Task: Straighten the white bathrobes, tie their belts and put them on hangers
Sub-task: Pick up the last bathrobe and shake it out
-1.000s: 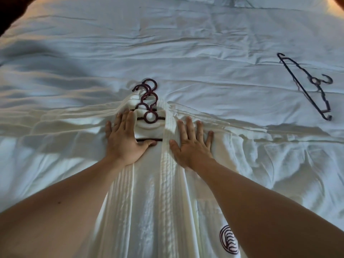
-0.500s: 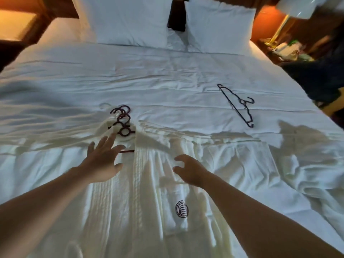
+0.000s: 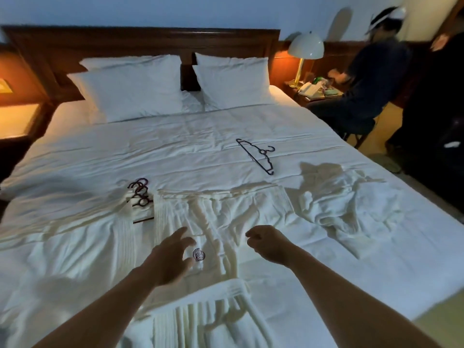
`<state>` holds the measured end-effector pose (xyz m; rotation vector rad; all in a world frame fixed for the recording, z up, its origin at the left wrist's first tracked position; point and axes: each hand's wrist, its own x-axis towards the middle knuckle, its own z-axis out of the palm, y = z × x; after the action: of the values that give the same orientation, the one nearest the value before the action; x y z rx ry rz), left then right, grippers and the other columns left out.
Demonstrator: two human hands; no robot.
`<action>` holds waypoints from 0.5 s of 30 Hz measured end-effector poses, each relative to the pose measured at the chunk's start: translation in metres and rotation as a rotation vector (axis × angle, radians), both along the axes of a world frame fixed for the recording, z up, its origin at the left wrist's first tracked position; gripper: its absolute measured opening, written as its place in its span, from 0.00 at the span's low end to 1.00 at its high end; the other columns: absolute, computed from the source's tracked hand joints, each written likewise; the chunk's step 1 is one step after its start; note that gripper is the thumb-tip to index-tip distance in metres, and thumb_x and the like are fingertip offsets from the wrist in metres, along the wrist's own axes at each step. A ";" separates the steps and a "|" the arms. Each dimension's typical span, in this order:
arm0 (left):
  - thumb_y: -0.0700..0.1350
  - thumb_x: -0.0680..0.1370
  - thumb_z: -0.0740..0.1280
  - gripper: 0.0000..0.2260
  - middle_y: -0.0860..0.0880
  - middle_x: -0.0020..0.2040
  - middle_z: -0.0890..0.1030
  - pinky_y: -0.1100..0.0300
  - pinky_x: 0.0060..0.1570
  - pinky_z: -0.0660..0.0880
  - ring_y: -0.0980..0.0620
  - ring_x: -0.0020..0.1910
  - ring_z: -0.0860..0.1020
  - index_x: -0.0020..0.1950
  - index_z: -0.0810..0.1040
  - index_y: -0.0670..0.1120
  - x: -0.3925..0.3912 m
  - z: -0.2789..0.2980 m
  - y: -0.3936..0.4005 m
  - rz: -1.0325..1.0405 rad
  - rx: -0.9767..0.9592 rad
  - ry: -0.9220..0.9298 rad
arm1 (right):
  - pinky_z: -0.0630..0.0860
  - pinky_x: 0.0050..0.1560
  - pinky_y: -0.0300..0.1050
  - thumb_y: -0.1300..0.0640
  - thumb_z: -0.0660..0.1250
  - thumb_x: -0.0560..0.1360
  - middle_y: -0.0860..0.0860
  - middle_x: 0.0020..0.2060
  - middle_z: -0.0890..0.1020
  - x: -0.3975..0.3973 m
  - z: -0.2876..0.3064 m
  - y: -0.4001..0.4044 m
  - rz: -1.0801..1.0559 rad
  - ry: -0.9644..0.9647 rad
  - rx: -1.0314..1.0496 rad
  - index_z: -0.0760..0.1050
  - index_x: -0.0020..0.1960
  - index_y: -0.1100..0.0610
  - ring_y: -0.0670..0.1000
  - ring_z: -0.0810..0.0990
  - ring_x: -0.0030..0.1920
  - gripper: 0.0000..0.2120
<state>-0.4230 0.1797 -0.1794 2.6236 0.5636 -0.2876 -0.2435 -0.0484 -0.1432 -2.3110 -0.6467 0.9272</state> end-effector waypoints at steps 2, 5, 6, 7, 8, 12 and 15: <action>0.54 0.79 0.66 0.20 0.51 0.82 0.56 0.50 0.75 0.62 0.51 0.79 0.60 0.71 0.71 0.57 0.001 0.014 -0.040 -0.013 -0.012 -0.058 | 0.74 0.50 0.39 0.54 0.65 0.79 0.46 0.48 0.81 -0.009 0.022 -0.040 -0.022 -0.041 0.055 0.79 0.65 0.53 0.48 0.80 0.52 0.16; 0.52 0.79 0.68 0.18 0.50 0.80 0.60 0.52 0.74 0.63 0.52 0.78 0.61 0.68 0.74 0.55 0.007 0.038 -0.112 -0.051 -0.033 -0.127 | 0.71 0.47 0.37 0.53 0.65 0.79 0.46 0.49 0.81 -0.021 0.048 -0.121 -0.069 -0.109 0.092 0.79 0.64 0.52 0.47 0.79 0.51 0.14; 0.52 0.79 0.68 0.17 0.51 0.80 0.61 0.53 0.74 0.62 0.52 0.78 0.61 0.68 0.74 0.55 0.009 0.047 -0.144 -0.074 -0.047 -0.131 | 0.72 0.48 0.38 0.53 0.66 0.79 0.46 0.51 0.82 -0.028 0.057 -0.157 -0.094 -0.124 0.090 0.80 0.63 0.52 0.48 0.80 0.52 0.14; 0.52 0.79 0.69 0.17 0.52 0.80 0.61 0.54 0.74 0.62 0.52 0.78 0.62 0.68 0.75 0.55 0.012 0.054 -0.167 -0.082 -0.061 -0.141 | 0.73 0.50 0.40 0.53 0.66 0.79 0.47 0.52 0.82 -0.032 0.063 -0.181 -0.118 -0.139 0.095 0.80 0.63 0.51 0.49 0.80 0.53 0.13; 0.52 0.79 0.69 0.17 0.53 0.79 0.61 0.58 0.72 0.61 0.53 0.77 0.62 0.68 0.75 0.55 0.019 0.060 -0.195 -0.105 -0.068 -0.164 | 0.73 0.52 0.40 0.53 0.66 0.79 0.47 0.54 0.83 -0.034 0.070 -0.213 -0.153 -0.158 0.100 0.81 0.62 0.51 0.49 0.80 0.54 0.13; 0.52 0.78 0.70 0.15 0.53 0.78 0.64 0.64 0.68 0.61 0.55 0.75 0.66 0.65 0.76 0.57 0.043 0.076 -0.274 -0.199 -0.123 -0.218 | 0.73 0.44 0.38 0.55 0.65 0.80 0.47 0.50 0.82 -0.043 0.089 -0.307 -0.285 -0.196 0.122 0.81 0.57 0.56 0.51 0.80 0.52 0.10; 0.52 0.78 0.71 0.13 0.54 0.77 0.65 0.64 0.69 0.62 0.57 0.74 0.66 0.62 0.77 0.58 0.061 0.086 -0.320 -0.257 -0.156 -0.238 | 0.71 0.42 0.39 0.55 0.65 0.79 0.45 0.45 0.81 -0.047 0.091 -0.358 -0.386 -0.217 0.131 0.81 0.55 0.55 0.49 0.79 0.46 0.09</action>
<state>-0.3618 -0.1401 -0.0931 2.5280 0.1187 -0.0902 -0.2908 -0.4066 -0.0527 -2.3207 -0.3151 0.4488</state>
